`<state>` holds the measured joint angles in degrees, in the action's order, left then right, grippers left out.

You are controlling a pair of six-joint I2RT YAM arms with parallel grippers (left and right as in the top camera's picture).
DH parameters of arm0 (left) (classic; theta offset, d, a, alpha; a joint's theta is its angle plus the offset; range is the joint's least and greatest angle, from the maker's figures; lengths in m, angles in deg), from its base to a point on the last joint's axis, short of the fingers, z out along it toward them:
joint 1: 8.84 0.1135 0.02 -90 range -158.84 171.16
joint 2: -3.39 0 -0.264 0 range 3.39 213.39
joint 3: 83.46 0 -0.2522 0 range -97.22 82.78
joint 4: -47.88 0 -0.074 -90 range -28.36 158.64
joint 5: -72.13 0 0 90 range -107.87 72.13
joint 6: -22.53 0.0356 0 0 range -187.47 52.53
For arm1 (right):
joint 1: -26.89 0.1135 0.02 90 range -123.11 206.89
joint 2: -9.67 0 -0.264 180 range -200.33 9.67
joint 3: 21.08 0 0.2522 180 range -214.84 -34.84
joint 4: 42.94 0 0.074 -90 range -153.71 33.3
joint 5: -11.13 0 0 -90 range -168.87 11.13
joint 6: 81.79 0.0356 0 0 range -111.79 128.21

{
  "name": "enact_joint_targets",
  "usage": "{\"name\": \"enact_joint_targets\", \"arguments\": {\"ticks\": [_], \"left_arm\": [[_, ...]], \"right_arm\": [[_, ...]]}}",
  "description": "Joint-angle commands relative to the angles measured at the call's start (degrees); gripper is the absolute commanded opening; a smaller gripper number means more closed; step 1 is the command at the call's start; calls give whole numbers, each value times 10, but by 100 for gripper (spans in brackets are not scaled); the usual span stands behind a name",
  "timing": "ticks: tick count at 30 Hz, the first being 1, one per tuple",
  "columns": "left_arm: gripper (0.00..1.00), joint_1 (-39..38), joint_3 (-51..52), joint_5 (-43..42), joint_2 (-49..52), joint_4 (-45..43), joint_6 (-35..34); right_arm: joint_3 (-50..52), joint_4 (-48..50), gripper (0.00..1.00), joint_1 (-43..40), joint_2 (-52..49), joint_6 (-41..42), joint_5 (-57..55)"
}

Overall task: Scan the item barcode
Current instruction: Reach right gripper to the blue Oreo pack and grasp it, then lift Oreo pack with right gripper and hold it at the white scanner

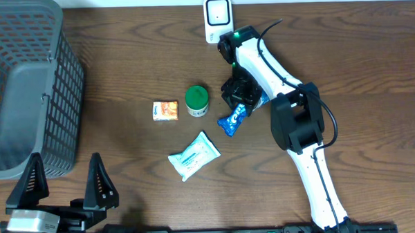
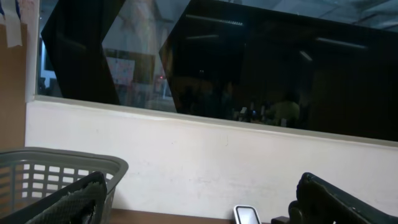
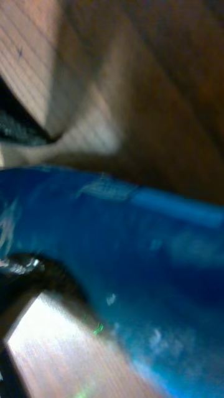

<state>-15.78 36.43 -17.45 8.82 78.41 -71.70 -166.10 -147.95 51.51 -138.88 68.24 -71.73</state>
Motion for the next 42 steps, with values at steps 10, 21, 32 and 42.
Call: {"name": "enact_joint_targets", "arguments": {"ticks": [10, 21, 32, 42], "left_arm": [[98, -3, 4, 7, -8, -1, 8], [98, -3, 4, 7, -8, 8, 8], [98, -3, 4, 7, -8, 84, 8], [98, -3, 4, 7, -8, 150, 8]], "right_arm": [[-86, -63, 8, -21, -19, -61, 24], [-175, -23, 1, -27, 199, -346, 195], [-175, -8, 1, -15, 317, -635, 282], [-52, -42, 1, -14, 306, -1263, 726]]}}
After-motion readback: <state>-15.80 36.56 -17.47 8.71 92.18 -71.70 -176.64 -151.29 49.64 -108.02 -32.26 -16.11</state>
